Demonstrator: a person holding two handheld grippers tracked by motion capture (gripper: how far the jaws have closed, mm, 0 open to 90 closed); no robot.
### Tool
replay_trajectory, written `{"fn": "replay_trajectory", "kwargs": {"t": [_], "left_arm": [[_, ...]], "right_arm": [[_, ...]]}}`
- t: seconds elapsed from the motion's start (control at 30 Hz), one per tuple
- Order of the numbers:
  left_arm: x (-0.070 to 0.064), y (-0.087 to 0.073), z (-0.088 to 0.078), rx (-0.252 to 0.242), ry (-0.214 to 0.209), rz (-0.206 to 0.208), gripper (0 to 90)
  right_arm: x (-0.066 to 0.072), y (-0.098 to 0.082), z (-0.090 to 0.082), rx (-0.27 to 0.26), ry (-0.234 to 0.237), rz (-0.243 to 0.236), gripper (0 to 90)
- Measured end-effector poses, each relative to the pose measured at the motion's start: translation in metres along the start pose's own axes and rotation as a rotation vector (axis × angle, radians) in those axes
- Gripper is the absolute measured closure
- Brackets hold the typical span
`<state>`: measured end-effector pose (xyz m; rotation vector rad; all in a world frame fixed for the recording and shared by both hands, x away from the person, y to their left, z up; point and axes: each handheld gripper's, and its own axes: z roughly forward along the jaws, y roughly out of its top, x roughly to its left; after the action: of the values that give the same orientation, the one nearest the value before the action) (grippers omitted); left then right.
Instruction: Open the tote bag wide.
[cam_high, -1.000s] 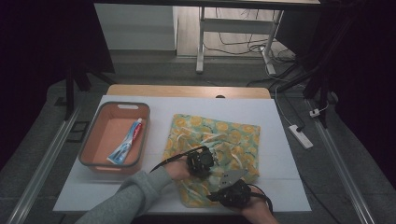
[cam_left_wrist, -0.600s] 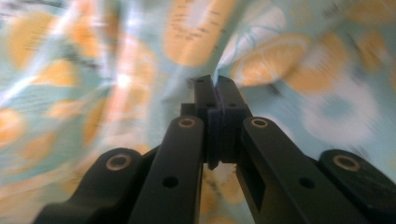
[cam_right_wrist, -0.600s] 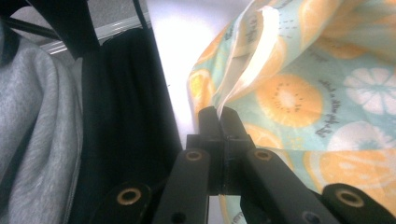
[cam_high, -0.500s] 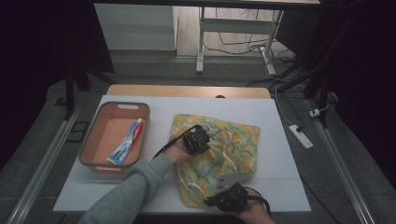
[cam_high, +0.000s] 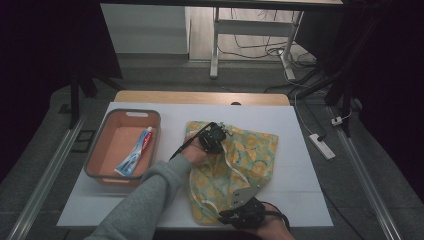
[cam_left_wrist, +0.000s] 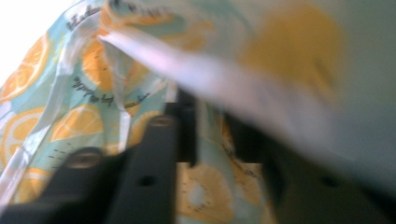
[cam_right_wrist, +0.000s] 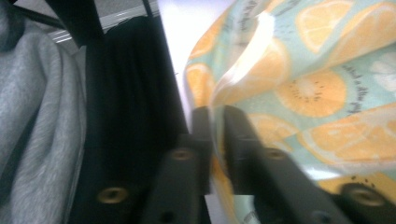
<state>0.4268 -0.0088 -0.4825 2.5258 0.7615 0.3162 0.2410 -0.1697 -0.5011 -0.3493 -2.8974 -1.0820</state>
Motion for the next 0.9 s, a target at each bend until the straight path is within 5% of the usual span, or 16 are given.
{"fn": "replay_trajectory", "kwargs": {"t": [0.03, 0.1, 0.2, 0.37, 0.47, 0.9], "left_arm": [[-0.003, 0.0, -0.003, -0.004, -0.005, 0.008, 69.3], [-0.012, -0.001, -0.021, -0.033, -0.017, 0.042, 45.4], [-0.016, -0.004, -0.037, -0.056, -0.027, 0.057, 37.8], [-0.023, -0.024, -0.074, -0.131, -0.047, 0.05, 37.7], [-0.024, -0.042, -0.088, -0.154, -0.051, 0.039, 37.3], [-0.018, -0.112, -0.133, -0.232, -0.046, -0.059, 33.2]], "right_arm": [[0.0, 0.0, 0.0, 0.0, 0.0, 0.0, 74.4], [-0.001, 0.002, -0.006, -0.046, -0.026, 0.01, 59.2], [-0.003, 0.004, -0.021, -0.131, -0.053, 0.023, 52.6], [-0.014, 0.003, -0.049, -0.225, -0.129, 0.071, 47.1], [-0.022, 0.002, -0.058, -0.246, -0.184, 0.095, 46.7], [-0.044, -0.003, -0.075, -0.299, -0.273, 0.144, 44.3]]}}
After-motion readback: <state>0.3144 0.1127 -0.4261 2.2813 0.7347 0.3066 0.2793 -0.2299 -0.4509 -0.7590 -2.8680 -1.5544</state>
